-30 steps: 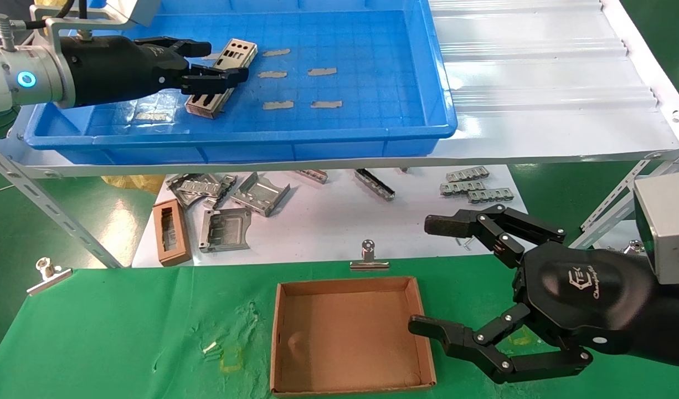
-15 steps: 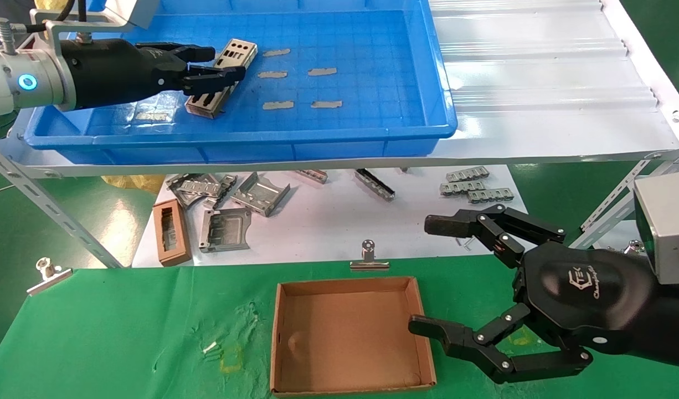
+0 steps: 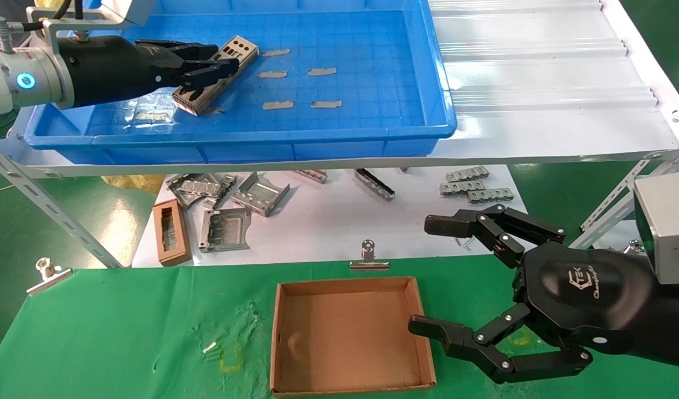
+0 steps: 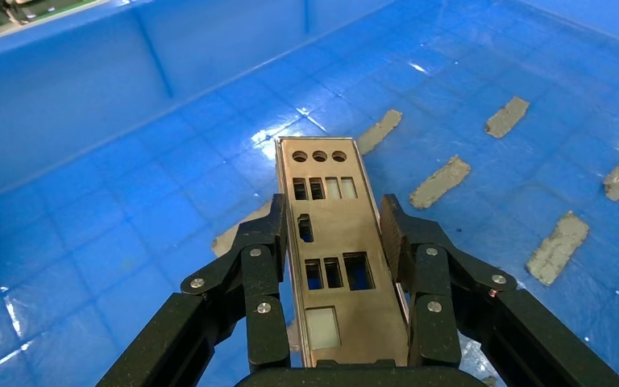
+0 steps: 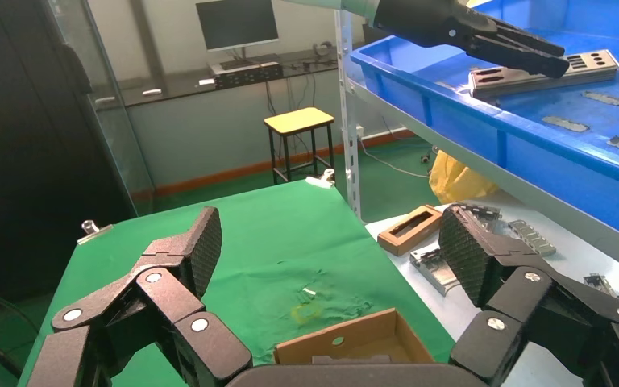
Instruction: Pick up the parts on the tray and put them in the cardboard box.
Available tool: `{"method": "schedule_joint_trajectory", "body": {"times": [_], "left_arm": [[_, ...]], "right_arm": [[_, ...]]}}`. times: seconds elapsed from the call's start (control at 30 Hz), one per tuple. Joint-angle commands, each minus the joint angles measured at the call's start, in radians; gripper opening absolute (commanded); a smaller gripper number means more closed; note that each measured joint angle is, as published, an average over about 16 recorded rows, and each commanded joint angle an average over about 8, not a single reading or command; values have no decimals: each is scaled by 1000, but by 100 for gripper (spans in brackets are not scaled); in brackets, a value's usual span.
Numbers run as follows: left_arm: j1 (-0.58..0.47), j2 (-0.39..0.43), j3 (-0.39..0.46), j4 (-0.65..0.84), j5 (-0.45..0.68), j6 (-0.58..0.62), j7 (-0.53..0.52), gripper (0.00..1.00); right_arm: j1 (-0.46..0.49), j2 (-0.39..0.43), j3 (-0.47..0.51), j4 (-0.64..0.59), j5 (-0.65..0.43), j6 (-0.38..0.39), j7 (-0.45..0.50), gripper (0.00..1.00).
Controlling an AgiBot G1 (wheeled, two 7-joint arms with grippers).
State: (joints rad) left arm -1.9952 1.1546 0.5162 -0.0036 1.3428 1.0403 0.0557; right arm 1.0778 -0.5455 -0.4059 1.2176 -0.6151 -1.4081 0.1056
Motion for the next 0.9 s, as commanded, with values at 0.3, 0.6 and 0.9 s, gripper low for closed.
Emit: {"method": "schedule_joint_trajectory", "body": {"times": [0.3, 0.6, 0.9], "left_arm": [[-12, -9, -6, -8, -8, 6, 7, 0], [-20, -17, -19, -7, -27, 32, 0, 0], [-26, -25, -31, -2, -44, 29, -4, 0]], "right_arm": [[0, 0, 0, 0, 0, 0, 0, 100], [0, 0, 0, 0, 0, 0, 0, 100], [0, 0, 0, 0, 0, 0, 0, 100]]}}
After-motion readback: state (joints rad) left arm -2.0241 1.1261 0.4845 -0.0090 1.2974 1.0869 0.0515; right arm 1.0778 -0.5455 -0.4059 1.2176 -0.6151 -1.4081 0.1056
